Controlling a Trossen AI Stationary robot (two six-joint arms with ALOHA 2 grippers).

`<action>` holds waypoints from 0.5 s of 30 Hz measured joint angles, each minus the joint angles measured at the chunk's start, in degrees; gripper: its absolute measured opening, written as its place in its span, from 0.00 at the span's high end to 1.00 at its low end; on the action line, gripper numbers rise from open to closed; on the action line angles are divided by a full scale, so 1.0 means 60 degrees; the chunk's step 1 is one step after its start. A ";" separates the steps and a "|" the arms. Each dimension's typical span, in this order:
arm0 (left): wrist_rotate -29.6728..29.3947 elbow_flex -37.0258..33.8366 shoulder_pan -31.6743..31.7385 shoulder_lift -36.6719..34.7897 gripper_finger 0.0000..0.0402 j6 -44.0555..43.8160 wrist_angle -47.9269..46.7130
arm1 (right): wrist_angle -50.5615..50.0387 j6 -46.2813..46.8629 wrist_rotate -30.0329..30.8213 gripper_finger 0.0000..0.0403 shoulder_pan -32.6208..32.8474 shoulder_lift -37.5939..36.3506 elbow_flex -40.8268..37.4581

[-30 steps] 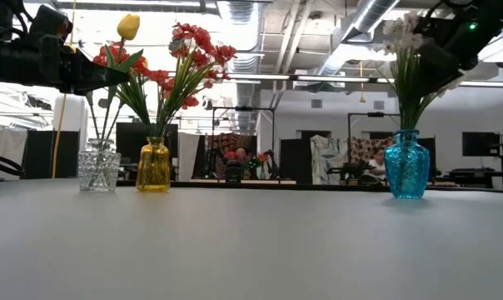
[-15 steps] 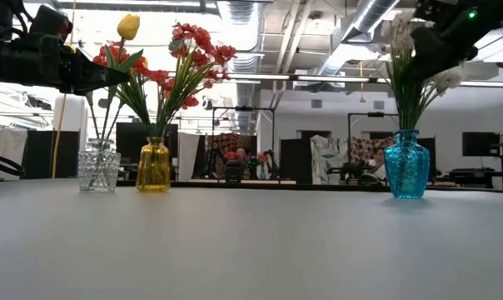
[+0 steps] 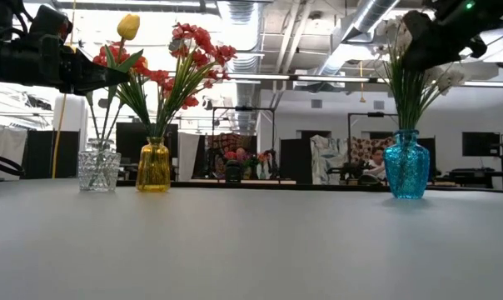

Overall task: Sort flowers into vase by color
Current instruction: Put the white flowers into the blue vase

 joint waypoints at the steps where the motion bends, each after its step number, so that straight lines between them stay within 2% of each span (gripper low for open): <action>1: 0.0001 0.0000 -0.0003 -0.0001 1.00 0.0000 0.0000 | -0.0010 0.0097 0.0111 0.50 0.0085 0.0052 0.0000; 7: 0.0001 0.0000 0.0000 -0.0002 1.00 0.0000 0.0000 | -0.0058 0.0622 0.0881 0.50 0.0582 0.0604 -0.0145; 15: 0.0001 0.0000 -0.0001 -0.0002 1.00 0.0004 0.0000 | -0.0054 0.2175 0.1694 0.50 0.1067 0.1246 -0.1045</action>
